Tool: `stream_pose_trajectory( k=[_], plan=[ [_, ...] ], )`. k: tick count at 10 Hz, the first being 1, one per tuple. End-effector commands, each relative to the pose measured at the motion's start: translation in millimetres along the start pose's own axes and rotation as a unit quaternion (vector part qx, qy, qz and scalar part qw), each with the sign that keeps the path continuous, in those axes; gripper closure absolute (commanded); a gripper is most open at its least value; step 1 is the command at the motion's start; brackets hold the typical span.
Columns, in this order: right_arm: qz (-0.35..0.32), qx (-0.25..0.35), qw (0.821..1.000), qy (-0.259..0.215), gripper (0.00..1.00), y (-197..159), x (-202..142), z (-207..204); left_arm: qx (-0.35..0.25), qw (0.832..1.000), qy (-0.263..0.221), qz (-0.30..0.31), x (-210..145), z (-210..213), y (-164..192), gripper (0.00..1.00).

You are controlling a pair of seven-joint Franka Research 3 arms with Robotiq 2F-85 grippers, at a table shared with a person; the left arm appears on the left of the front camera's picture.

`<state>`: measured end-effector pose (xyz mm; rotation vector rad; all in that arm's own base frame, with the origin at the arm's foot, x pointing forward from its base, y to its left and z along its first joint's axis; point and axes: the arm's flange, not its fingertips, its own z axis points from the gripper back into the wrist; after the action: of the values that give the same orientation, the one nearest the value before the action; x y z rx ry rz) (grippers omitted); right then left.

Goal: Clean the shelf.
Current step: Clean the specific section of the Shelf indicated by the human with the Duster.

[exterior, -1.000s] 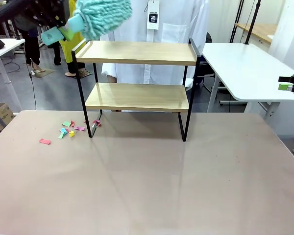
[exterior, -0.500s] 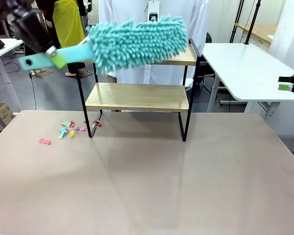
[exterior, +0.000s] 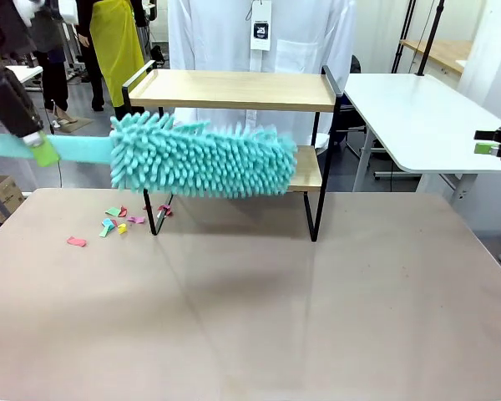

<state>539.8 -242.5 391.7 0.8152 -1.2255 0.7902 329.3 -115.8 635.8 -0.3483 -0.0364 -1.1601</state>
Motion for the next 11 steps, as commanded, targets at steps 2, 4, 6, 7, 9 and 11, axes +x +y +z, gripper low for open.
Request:
stream_pose_trajectory(
  k=[2,4,6,7,9,11],
  plan=[
    [0.003,-0.003,1.0,0.001,0.0,0,3,-1,0.016,0.996,0.073,-0.041,-6,-40,3,0.87],
    [0.003,-0.003,1.0,0.001,0.0,0,3,-1,0.03,0.992,0.118,-0.046,-24,-75,13,0.87],
    [0.003,-0.003,1.0,0.001,0.0,0,3,-1,0.036,0.988,0.143,-0.035,-40,-105,26,0.87],
    [0.003,-0.003,1.0,0.001,0.0,0,3,-1,0.04,0.99,0.131,-0.033,-44,-111,28,0.87],
    [0.003,-0.003,1.0,0.001,0.0,0,3,-1,0.024,0.989,0.144,-0.024,-35,-112,29,0.87],
    [0.003,-0.003,1.0,0.001,0.0,0,3,-1,0.024,0.989,0.144,-0.024,-35,-112,29,0.87]
  ],
)
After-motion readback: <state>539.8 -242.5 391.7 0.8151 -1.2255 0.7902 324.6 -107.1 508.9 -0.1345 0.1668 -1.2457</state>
